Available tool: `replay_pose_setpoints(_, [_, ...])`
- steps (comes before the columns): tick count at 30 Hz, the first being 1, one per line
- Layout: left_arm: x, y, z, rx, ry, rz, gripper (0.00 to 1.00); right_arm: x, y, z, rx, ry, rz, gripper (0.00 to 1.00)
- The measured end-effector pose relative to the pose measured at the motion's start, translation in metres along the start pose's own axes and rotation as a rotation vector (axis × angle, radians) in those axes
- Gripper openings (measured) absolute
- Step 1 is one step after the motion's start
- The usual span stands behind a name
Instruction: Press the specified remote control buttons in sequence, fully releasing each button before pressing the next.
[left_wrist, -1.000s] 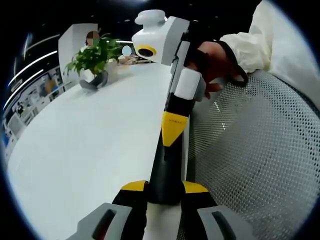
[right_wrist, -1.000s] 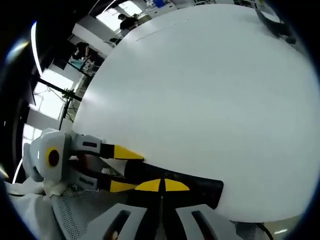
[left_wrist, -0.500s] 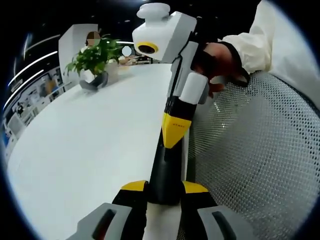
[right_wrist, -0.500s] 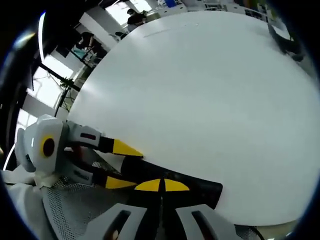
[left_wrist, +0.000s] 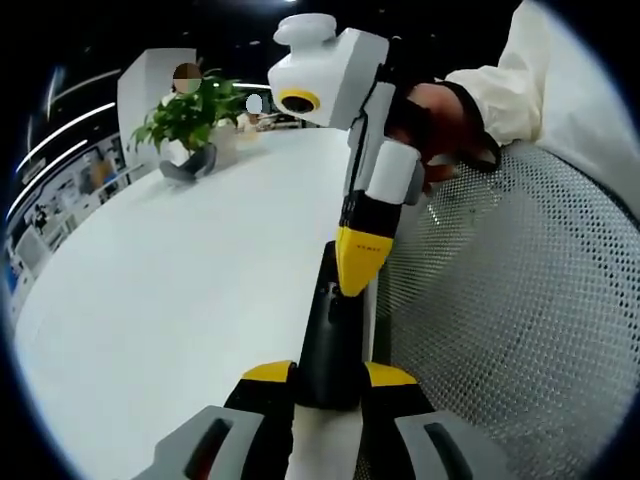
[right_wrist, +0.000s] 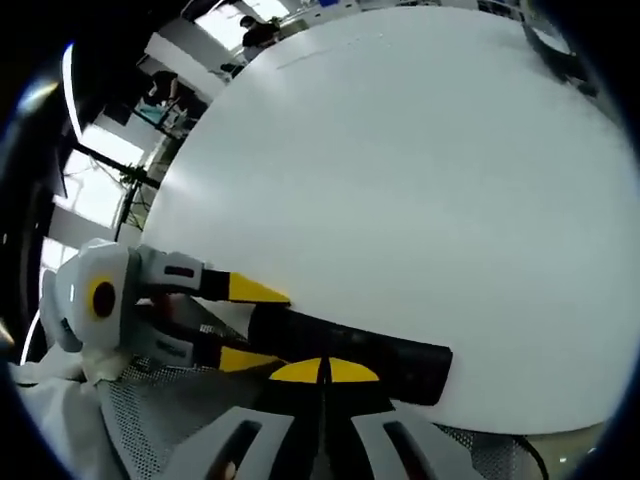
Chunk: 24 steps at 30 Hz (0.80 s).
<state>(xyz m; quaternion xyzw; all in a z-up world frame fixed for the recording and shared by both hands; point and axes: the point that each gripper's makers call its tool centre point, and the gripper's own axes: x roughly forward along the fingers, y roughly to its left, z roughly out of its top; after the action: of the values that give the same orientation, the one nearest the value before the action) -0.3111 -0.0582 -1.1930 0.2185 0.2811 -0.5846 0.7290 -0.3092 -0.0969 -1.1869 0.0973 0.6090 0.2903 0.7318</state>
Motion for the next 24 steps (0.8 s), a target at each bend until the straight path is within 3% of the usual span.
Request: replay_pose_setpoints(24, [0.0003,-0.0001,0.0,0.002,0.002,-0.002,0.25,0.0037,-0.0032,-0.0045,-0.086,0.028,-0.062,0.0])
